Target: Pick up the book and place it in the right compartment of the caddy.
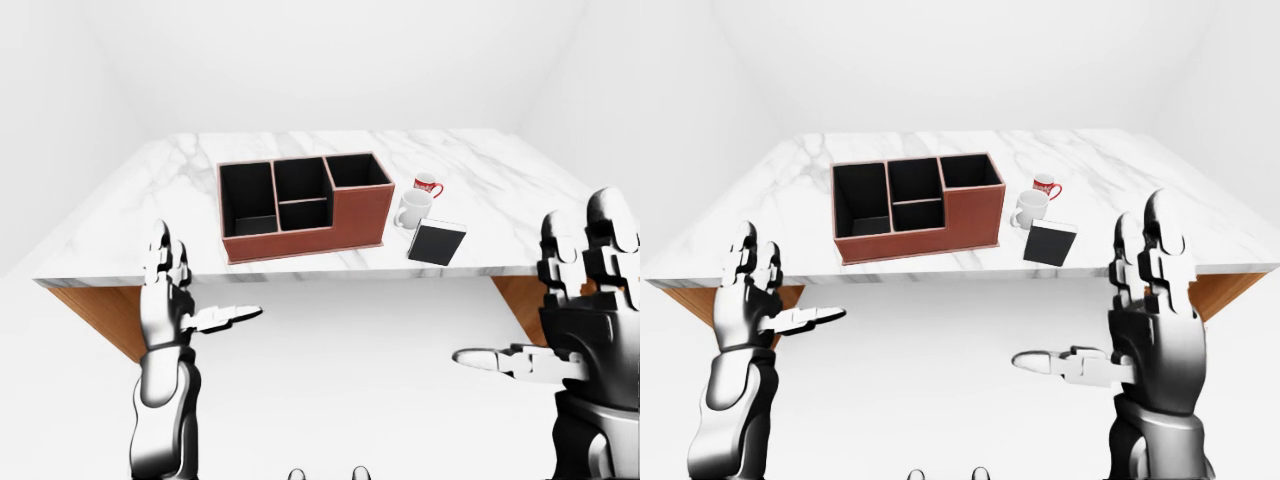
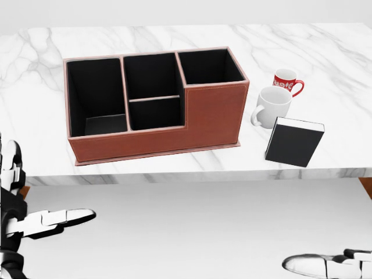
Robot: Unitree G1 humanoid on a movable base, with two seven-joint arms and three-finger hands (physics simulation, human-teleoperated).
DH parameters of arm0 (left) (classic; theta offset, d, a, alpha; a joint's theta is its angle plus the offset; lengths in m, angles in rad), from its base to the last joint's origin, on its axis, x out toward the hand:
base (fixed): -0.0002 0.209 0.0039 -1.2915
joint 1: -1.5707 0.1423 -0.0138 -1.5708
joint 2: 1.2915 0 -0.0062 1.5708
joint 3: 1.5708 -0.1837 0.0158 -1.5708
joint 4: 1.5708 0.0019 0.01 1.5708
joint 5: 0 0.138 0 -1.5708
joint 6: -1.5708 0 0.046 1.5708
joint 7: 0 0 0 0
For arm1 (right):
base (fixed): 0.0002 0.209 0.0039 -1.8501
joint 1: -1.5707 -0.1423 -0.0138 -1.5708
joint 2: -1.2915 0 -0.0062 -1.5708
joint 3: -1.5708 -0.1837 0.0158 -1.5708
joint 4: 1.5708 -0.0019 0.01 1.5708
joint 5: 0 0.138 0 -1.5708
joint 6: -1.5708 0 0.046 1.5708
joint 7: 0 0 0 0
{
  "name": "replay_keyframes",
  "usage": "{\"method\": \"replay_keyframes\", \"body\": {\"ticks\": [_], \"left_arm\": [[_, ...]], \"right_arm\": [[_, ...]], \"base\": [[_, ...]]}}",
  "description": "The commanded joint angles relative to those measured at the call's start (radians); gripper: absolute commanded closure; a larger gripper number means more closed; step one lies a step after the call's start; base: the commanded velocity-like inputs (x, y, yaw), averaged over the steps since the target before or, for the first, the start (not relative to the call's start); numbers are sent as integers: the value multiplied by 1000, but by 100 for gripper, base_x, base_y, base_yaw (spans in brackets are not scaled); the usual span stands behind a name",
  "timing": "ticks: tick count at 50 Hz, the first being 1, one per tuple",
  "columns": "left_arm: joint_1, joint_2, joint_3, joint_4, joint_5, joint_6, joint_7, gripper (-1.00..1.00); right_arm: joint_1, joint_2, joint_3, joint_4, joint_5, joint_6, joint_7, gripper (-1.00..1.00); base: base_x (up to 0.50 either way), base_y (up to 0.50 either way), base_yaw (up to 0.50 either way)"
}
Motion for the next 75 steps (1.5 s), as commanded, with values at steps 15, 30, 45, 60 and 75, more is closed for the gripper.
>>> {"method": "replay_keyframes", "body": {"ticks": [15, 30, 45, 60, 75], "left_arm": [[3, 2, 56, -45, -60, 0, 19, -100], [2, 1, 50, -48, -59, 0, 20, -100], [5, 0, 50, -50, -58, 0, 19, -100], [4, 1, 51, -39, -59, 0, 17, -100], [2, 3, 55, -38, -63, 0, 18, -100]], "right_arm": [[21, 65, -81, -120, -8, 0, 110, -100], [25, 60, -60, -118, -22, 0, 113, -100], [38, 68, -57, -117, -21, 0, 128, -100], [40, 69, -52, -117, -22, 0, 132, -100], [43, 69, -54, -120, -19, 0, 138, -100]], "base": [[2, 0, 0], [19, 0, 0], [19, 0, 0], [26, 0, 0], [27, 0, 0]]}}
